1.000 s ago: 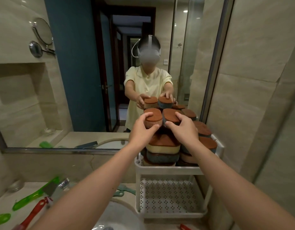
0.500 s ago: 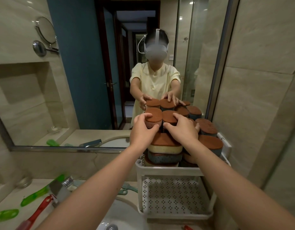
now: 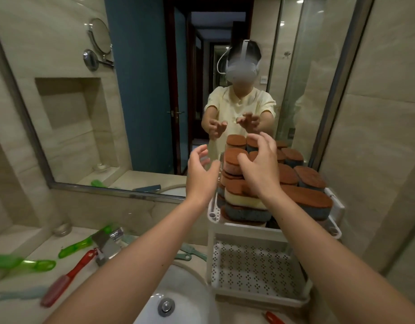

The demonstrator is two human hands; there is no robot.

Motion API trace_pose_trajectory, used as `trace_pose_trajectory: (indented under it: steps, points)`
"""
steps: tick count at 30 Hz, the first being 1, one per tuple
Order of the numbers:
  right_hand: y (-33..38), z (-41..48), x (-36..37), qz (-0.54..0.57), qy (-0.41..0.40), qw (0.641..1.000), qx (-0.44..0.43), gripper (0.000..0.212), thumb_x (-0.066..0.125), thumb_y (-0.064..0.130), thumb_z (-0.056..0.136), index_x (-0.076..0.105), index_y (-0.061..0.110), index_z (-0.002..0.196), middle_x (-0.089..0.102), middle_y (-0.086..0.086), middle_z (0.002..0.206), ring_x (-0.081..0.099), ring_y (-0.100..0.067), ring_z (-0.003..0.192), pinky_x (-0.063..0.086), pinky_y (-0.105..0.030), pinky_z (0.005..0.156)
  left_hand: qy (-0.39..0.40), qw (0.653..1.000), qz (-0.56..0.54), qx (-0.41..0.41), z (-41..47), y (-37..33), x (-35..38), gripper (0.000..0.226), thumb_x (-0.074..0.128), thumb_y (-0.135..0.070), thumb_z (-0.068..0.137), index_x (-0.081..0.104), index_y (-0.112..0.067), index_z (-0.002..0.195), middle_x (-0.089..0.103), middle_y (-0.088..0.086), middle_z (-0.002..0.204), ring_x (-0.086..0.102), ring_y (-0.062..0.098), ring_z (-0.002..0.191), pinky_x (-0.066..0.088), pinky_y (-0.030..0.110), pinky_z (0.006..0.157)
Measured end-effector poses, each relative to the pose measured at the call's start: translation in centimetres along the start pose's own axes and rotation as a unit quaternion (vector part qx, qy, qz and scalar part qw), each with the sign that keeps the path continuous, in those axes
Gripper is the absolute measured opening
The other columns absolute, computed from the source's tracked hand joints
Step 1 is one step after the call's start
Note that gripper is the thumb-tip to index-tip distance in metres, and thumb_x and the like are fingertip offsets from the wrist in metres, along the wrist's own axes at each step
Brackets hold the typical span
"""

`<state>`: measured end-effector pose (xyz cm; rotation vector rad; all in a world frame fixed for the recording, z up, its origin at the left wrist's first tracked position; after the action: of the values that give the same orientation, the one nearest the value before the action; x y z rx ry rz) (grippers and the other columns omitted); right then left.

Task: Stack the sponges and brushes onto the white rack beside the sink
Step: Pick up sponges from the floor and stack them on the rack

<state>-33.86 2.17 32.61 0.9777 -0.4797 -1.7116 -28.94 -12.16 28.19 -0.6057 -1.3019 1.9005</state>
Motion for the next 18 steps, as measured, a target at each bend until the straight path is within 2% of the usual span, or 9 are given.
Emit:
trace_pose_trajectory:
  steps: [4, 6, 11, 14, 16, 18]
  points:
    - [4.2, -2.0, 3.8, 0.109, 0.062, 0.991, -0.047, 0.04, 0.058, 0.012, 0.085, 0.056, 0.025, 0.123, 0.051, 0.008, 0.122, 0.053, -0.003, 0.103, 0.042, -0.016, 0.084, -0.111, 0.993, -0.025, 0.014, -1.0, -0.1, -5.3, 0.032, 0.057, -0.016, 0.091, 0.049, -0.031, 0.118, 0.056, -0.012, 0.115, 0.056, -0.005, 0.096, 0.045, 0.007, 0.069]
    - [5.8, -3.3, 6.5, 0.147, 0.109, 0.982, -0.045, 0.038, 0.058, 0.01, 0.085, 0.057, 0.024, 0.121, 0.059, 0.008, 0.113, 0.058, -0.002, 0.095, 0.044, -0.015, 0.076, -0.157, 0.987, -0.026, 0.006, -1.6, 0.3, -8.5, 0.03, 0.057, -0.014, 0.09, 0.052, -0.029, 0.116, 0.057, -0.013, 0.112, 0.056, -0.006, 0.093, 0.044, 0.005, 0.066]
    - [8.7, -7.7, 14.6, 0.191, 0.238, 0.952, -0.003, 0.037, 0.059, 0.008, 0.085, 0.057, 0.02, 0.12, 0.063, 0.001, 0.108, 0.059, -0.007, 0.093, 0.049, -0.026, 0.086, -0.261, 0.965, 0.003, -0.007, -4.4, 1.5, -17.8, 0.027, 0.056, -0.01, 0.088, 0.054, -0.031, 0.104, 0.061, -0.008, 0.106, 0.057, -0.001, 0.09, 0.041, 0.004, 0.067]
    - [10.2, -11.9, 19.6, 0.21, 0.313, 0.926, 0.024, 0.037, 0.06, 0.01, 0.086, 0.055, 0.021, 0.121, 0.063, 0.002, 0.109, 0.06, -0.011, 0.099, 0.048, -0.024, 0.084, -0.322, 0.946, 0.023, -0.024, -7.4, 2.6, -23.6, 0.026, 0.054, -0.008, 0.087, 0.056, -0.03, 0.099, 0.062, -0.004, 0.105, 0.058, 0.006, 0.089, 0.046, 0.016, 0.078]
    - [11.5, -15.0, 22.6, 0.227, 0.355, 0.906, 0.033, 0.037, 0.06, 0.011, 0.086, 0.055, 0.022, 0.121, 0.062, 0.004, 0.107, 0.06, -0.01, 0.1, 0.048, -0.022, 0.08, -0.359, 0.932, 0.047, -0.039, -9.9, 3.3, -27.5, 0.024, 0.054, -0.008, 0.087, 0.058, -0.026, 0.102, 0.062, -0.006, 0.104, 0.058, 0.002, 0.087, 0.045, 0.017, 0.077]
    - [13.4, -18.3, 25.4, 0.235, 0.396, 0.887, 0.025, 0.038, 0.059, 0.011, 0.086, 0.054, 0.021, 0.122, 0.061, 0.005, 0.105, 0.06, -0.008, 0.097, 0.051, -0.025, 0.081, -0.393, 0.916, 0.065, -0.05, -12.6, 3.6, -31.5, 0.023, 0.054, -0.008, 0.087, 0.058, -0.024, 0.103, 0.062, -0.008, 0.102, 0.059, 0.001, 0.087, 0.046, 0.017, 0.076]
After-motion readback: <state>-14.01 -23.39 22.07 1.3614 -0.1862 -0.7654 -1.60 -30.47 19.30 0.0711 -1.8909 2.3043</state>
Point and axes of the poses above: each hand's wrist, its own z-axis towards the middle knuckle, its own x-axis out of the palm, y = z × x, the point moved 4 cm from there along z, towards the middle knuckle
